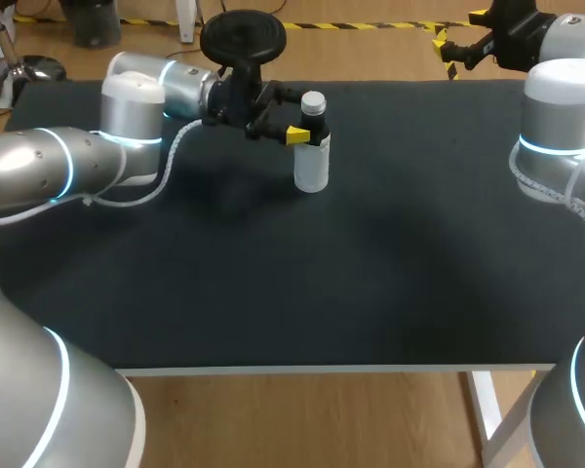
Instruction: Unscrew the bottle cap
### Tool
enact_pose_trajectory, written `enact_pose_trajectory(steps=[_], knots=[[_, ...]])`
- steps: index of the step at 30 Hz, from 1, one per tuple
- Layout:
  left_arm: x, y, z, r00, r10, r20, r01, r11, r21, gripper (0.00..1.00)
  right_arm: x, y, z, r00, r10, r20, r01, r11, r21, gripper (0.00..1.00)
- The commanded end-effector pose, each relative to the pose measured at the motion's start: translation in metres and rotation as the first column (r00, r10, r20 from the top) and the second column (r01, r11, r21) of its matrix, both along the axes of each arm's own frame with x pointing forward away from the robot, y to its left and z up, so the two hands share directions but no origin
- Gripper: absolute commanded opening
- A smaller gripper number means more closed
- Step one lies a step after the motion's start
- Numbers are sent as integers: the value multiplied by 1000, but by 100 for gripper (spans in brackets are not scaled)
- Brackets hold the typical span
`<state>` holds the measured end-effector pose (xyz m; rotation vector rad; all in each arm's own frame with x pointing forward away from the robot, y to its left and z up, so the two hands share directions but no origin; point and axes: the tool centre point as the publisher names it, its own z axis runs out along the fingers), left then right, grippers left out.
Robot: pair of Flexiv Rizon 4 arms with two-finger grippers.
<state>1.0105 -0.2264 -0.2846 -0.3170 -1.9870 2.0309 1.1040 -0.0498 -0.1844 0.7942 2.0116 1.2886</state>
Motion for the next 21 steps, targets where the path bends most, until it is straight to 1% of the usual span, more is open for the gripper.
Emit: enact_pose_trajectory(steps=[1,15,16,17,18,20,21], knots=[[6,-2,-2,999,-38,1,38,999,0,100,0,0,0,1000,1,1,-1,1000,1,100],[6,-6,-2,999,-52,4,52,999,6,100,0,0,0,1000,1,1,-1,1000,1,100],[6,-6,-2,999,-52,4,52,999,7,91,0,0,0,1000,1,1,-1,1000,1,100],[6,-6,-2,999,-52,4,52,999,8,80,0,0,0,1000,1,1,-1,1000,1,100],[6,-6,-2,999,-52,5,52,999,13,53,0,0,0,1000,1,1,-1,1000,1,100],[6,-7,-3,999,-52,6,52,999,15,33,0,0,0,1000,1,1,-1,1000,1,100],[6,-7,-3,999,-51,7,51,999,15,18,0,0,0,1000,1,1,-1,1000,1,100]])
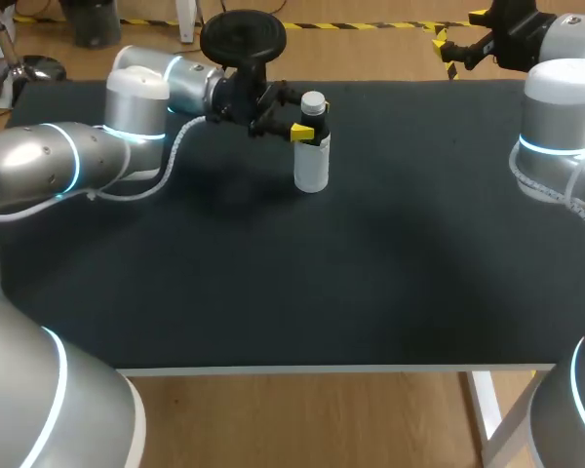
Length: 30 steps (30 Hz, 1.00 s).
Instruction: Unscrew the bottle cap
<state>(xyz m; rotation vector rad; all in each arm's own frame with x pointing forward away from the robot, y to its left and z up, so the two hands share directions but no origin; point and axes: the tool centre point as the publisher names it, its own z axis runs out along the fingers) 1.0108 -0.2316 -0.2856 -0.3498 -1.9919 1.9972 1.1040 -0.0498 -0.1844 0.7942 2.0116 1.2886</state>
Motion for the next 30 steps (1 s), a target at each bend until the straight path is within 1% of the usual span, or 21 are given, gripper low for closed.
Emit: enact_pose_trajectory(steps=[1,8,10,18,30], knots=[[6,-1,-2,1000,-22,0,22,1000,-2,0,0,0,0,1000,1,1,-1,1000,1,100],[7,4,2,1000,-18,11,18,1000,-11,0,0,0,0,1000,1,1,-1,1000,1,100],[8,6,4,1000,-10,23,11,1000,-14,0,0,0,0,1000,1,1,-1,1000,1,100],[16,15,4,999,21,29,-20,1000,-15,0,0,0,0,1000,1,1,-1,1000,1,100],[17,16,5,999,33,33,-32,999,-20,0,0,0,0,1000,1,1,-1,1000,1,100]])
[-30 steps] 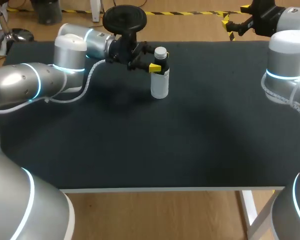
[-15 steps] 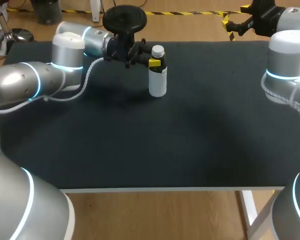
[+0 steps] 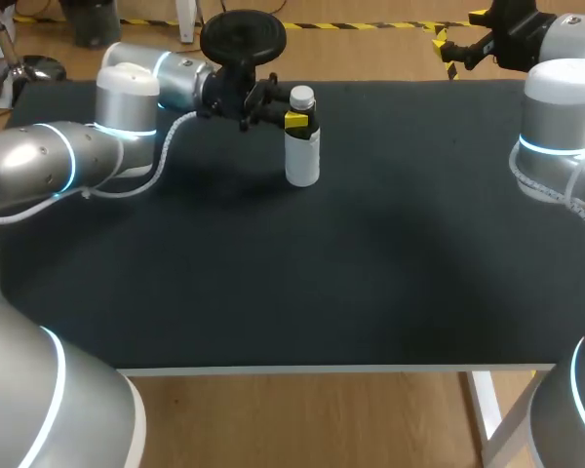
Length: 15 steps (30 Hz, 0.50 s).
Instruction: Unscrew the bottle cap
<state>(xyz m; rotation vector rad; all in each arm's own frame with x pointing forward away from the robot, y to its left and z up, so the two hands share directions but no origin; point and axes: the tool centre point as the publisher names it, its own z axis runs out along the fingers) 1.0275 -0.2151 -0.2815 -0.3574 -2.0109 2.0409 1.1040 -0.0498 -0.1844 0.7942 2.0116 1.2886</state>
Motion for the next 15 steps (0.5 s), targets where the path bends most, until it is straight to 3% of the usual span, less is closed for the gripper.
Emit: enact_pose_trajectory(steps=[1,15], knots=[[0,0,1,1000,5,4,-5,1000,-3,0,0,0,0,1000,1,1,-1,1000,1,100],[1,2,2,999,35,-6,-35,999,1,0,0,0,0,1000,1,1,-1,1000,1,100]])
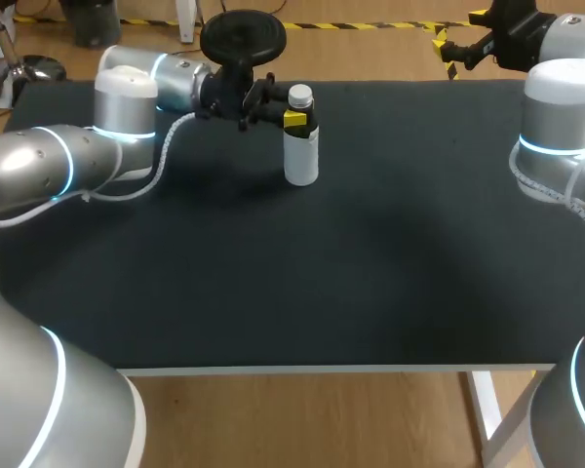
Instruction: Unscrew the bottle cap
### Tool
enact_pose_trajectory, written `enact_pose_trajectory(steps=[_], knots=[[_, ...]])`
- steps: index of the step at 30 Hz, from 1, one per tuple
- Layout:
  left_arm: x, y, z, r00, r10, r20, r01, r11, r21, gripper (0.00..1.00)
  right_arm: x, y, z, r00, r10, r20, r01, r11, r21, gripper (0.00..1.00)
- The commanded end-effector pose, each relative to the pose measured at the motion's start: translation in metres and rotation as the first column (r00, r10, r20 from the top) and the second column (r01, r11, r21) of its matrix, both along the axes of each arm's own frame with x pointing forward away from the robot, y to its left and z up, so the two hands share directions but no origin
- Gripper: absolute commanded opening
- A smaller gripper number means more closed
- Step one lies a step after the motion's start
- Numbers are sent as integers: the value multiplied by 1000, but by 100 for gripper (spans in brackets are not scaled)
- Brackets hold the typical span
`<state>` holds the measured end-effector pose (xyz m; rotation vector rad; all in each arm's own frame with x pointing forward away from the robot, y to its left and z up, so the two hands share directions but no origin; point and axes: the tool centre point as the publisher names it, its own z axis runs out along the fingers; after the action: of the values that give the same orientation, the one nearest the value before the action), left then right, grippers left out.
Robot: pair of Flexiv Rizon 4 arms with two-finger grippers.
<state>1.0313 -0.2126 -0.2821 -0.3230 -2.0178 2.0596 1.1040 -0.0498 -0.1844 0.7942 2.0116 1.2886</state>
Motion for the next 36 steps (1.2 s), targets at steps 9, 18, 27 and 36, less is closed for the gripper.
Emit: enact_pose_trajectory(steps=[9,18,27,36], knots=[[-3,0,3,1000,7,2,-7,1000,5,0,0,0,0,1000,1,1,-1,1000,1,100],[-3,0,3,1000,7,2,-7,1000,5,0,-3,42,0,994,76,73,-87,983,159,100],[-3,0,3,1000,7,2,-7,1000,5,0,-31,126,-3,978,144,152,-182,944,276,100],[-3,0,3,1000,7,2,-7,1000,5,0,-45,177,-15,976,143,161,-187,936,297,100]])
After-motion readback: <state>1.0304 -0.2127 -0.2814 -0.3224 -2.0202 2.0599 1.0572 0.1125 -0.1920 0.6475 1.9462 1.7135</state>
